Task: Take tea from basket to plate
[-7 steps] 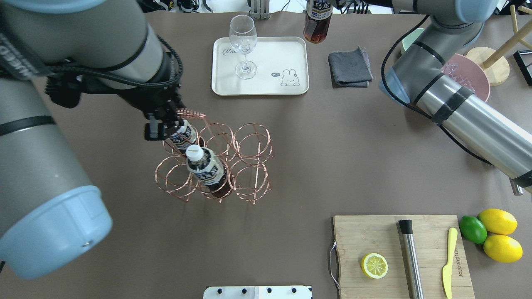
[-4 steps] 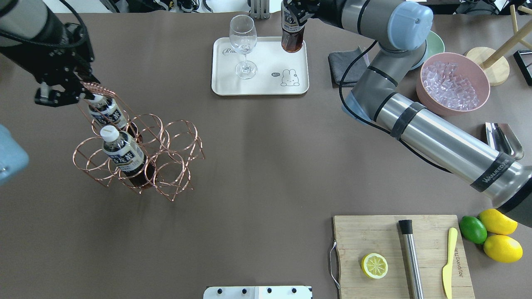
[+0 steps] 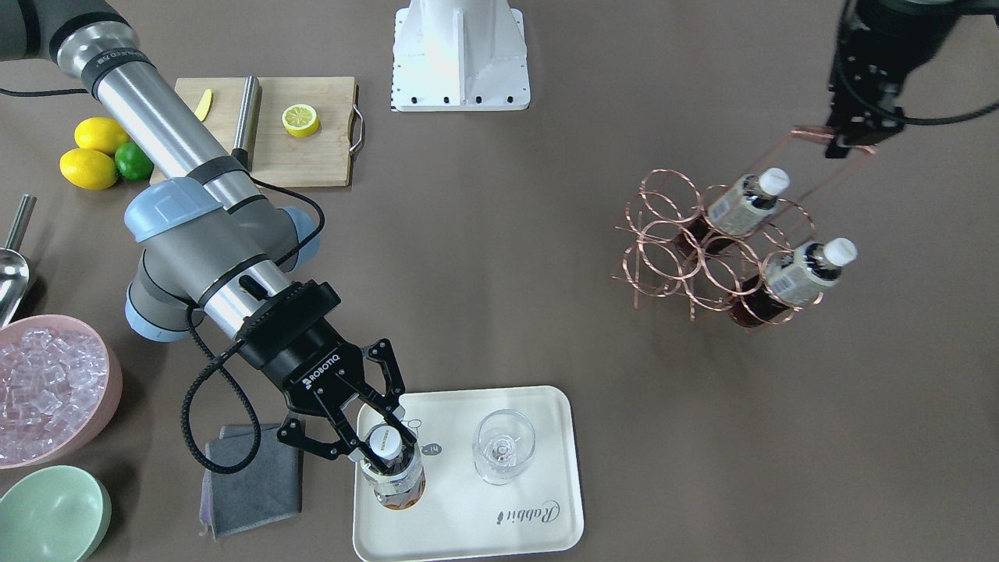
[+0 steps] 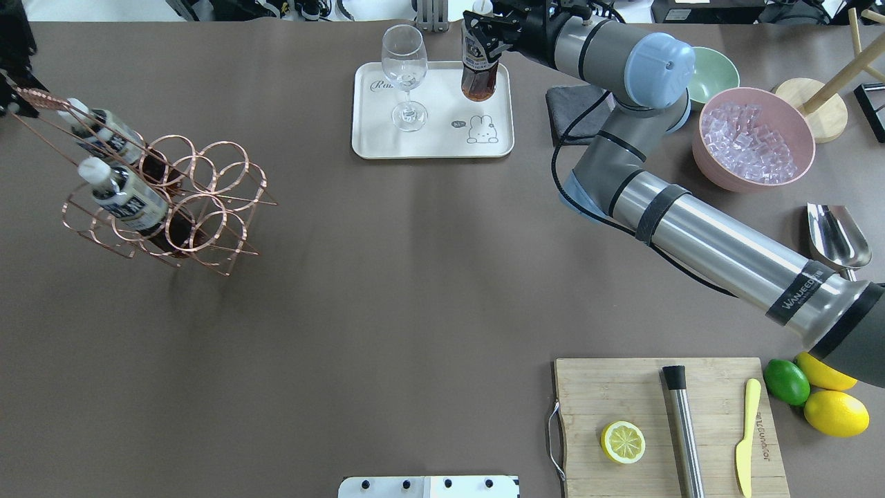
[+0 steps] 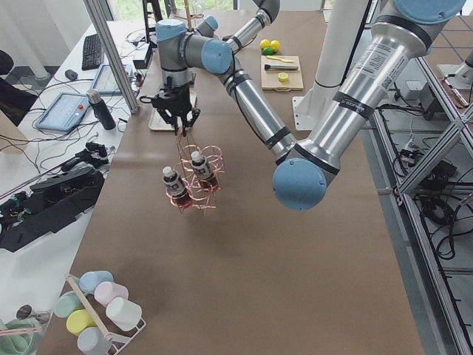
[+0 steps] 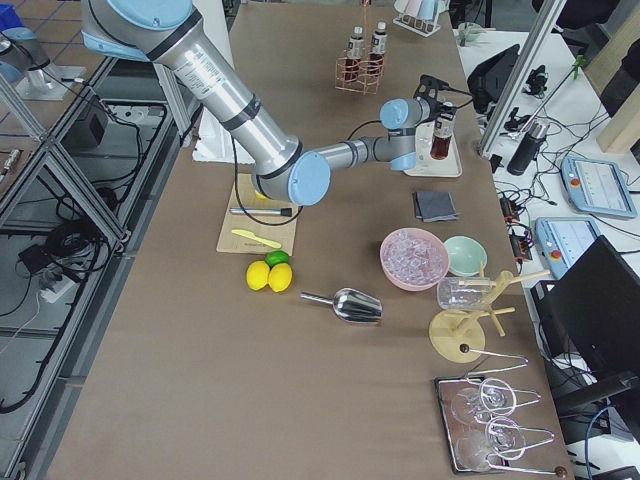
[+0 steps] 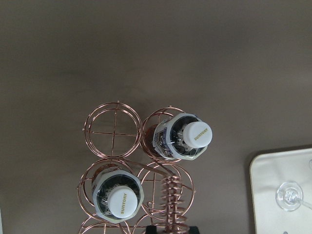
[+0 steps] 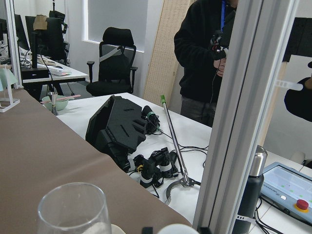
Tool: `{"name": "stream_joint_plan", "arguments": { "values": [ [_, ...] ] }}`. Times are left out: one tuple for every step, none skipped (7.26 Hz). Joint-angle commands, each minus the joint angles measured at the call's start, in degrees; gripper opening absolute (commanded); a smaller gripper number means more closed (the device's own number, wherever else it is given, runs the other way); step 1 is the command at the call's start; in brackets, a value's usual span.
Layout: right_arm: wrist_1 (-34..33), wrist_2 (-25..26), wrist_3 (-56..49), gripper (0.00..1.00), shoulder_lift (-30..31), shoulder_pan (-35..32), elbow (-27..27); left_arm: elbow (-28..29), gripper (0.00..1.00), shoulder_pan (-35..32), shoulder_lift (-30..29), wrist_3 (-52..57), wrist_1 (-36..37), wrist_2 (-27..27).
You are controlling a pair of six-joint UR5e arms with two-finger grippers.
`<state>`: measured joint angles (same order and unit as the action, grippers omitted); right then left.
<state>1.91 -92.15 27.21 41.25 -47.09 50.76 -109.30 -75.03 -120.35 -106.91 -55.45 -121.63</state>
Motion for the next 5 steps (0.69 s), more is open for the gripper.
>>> {"name": "stream_joint_plan", "arguments": {
  "values": [
    [1.08,0.13,2.48,0.0,0.15,1.12,-0.58,15.57,0.0,-8.08,0.46,1.01,-15.42,-0.19],
    [1.08,0.56,2.67,0.0,0.23,1.48,-0.58,25.09,0.0,-9.68,-1.01,0.4,-21.66,-0.18],
    [1.17,0.74,2.67,0.0,0.5,1.91,-0.49,32.93,0.0,-11.34,-4.16,-1.78,-27.29,-0.1],
    [1.78,1.0,2.67,0.0,0.59,2.27,-0.58,37.36,0.0,-11.45,-4.89,-2.24,-31.96,1.04],
    [1.87,1.62,2.67,0.0,0.85,2.71,-0.49,40.28,0.0,-11.45,-5.76,-3.29,-35.57,3.14]
  ]
}}
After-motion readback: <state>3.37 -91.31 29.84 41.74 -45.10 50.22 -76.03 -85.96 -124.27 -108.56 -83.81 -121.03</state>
